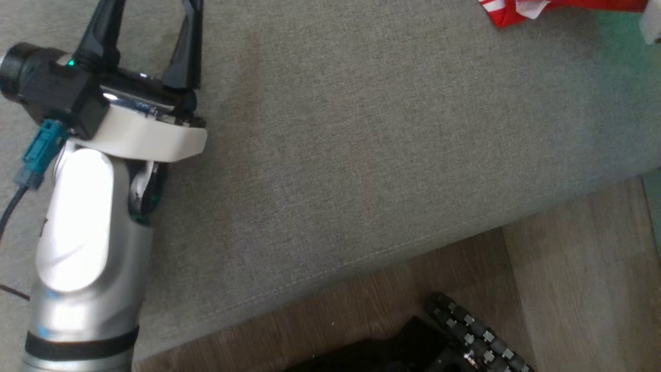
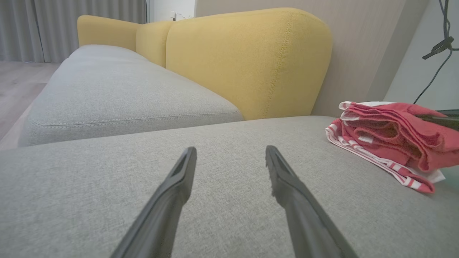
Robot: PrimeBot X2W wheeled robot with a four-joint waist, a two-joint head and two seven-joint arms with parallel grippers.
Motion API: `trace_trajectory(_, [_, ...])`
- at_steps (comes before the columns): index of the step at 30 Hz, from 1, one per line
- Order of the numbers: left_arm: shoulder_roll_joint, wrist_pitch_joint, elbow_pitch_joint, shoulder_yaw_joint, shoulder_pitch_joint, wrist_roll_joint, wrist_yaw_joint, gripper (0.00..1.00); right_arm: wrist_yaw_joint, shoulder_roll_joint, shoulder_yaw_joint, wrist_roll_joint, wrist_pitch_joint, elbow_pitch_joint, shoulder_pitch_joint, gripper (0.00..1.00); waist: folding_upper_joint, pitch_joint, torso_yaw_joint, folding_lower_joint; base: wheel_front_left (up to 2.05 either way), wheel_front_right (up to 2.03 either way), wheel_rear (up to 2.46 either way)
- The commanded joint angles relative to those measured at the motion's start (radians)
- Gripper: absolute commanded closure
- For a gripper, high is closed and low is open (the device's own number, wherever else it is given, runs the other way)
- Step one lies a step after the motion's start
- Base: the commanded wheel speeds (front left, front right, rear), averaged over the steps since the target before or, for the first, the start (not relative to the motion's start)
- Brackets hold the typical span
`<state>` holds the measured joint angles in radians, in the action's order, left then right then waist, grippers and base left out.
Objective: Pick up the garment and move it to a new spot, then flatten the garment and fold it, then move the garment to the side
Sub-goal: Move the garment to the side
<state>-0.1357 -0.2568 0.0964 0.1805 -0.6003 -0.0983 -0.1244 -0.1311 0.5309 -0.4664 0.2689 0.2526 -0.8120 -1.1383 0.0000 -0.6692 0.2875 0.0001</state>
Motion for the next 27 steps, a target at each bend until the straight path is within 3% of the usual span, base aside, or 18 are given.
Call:
trace_trajectory(1, [-0.025, -0.005, -0.043, -0.028, -0.021, 0.004, -0.005, 0.00, 0.000, 0.002, 0.025, 0.005, 0.008, 0.003, -0.003, 1.00, 0.0000, -0.010, 0.008, -0.0001, 0.00, 0.00, 0.00])
trace_trajectory(2, [-0.026, -0.005, -0.043, -0.028, -0.022, 0.004, -0.005, 0.00, 0.000, -0.002, 0.033, -0.008, 0.008, -0.006, -0.006, 1.00, 0.0000, -0.012, 0.009, -0.0001, 0.00, 0.00, 0.00])
trace_trajectory(4, [-0.025, -0.005, -0.041, -0.027, -0.025, 0.003, -0.005, 0.00, 0.000, -0.015, 0.062, -0.032, 0.008, -0.016, -0.008, 0.00, 0.0000, -0.012, 0.007, -0.0001, 0.00, 0.00, 0.00])
trace_trajectory(14, [0.019, -0.005, -0.039, -0.033, 0.004, -0.015, -0.006, 0.00, 0.000, -0.058, 0.125, -0.045, 0.009, 0.032, 0.033, 0.00, 0.0000, 0.087, -0.033, -0.0001, 0.00, 0.00, 0.00])
trace_trajectory(20, [0.058, -0.005, -0.047, -0.047, 0.060, -0.033, -0.006, 0.00, 0.000, -0.091, 0.153, -0.036, 0.009, 0.133, 0.092, 0.00, 0.0000, 0.196, -0.092, -0.0001, 0.00, 0.00, 0.00])
trace_trajectory(27, [0.080, -0.005, -0.062, -0.074, 0.165, -0.032, -0.002, 0.00, 0.000, -0.179, 0.203, 0.007, 0.009, 0.295, 0.245, 0.00, 0.0000, 0.321, -0.171, -0.0001, 0.00, 0.00, 0.00])
